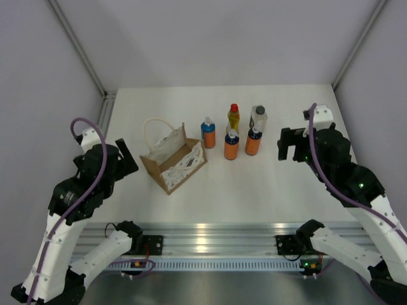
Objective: Take the personal care products out of the canvas bag
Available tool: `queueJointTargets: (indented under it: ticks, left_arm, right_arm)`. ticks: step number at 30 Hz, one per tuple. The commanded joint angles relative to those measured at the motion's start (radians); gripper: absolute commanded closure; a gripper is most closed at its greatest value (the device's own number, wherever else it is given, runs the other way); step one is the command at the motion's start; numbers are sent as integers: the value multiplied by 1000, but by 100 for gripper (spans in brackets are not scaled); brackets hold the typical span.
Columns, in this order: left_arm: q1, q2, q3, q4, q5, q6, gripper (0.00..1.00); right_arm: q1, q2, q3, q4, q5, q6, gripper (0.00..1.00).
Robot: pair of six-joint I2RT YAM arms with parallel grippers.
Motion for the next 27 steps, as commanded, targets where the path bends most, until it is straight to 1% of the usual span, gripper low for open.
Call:
queueJointTargets:
  ticks: [1,6,13,17,27]
  left_arm:
    - [2,-29,-25,-17,-36,12,2]
    - [1,-47,-45,-28,-68,30,2]
    - [1,-84,-66,-25,-76,33,2]
    - [2,-96,-72,-23,-85,31,2]
    - [1,-99,-71,-23,-92,30,2]
  right_arm:
    - [-12,-104,-46,-148,70,44,1]
    - [-12,-203,-120,-228,155,109,0]
    - [-11,-281,-112,-259,208,109,1]
    - [-12,-298,-112,-257,219,119,1]
    - [-12,-272,-97,-257,226,147,1]
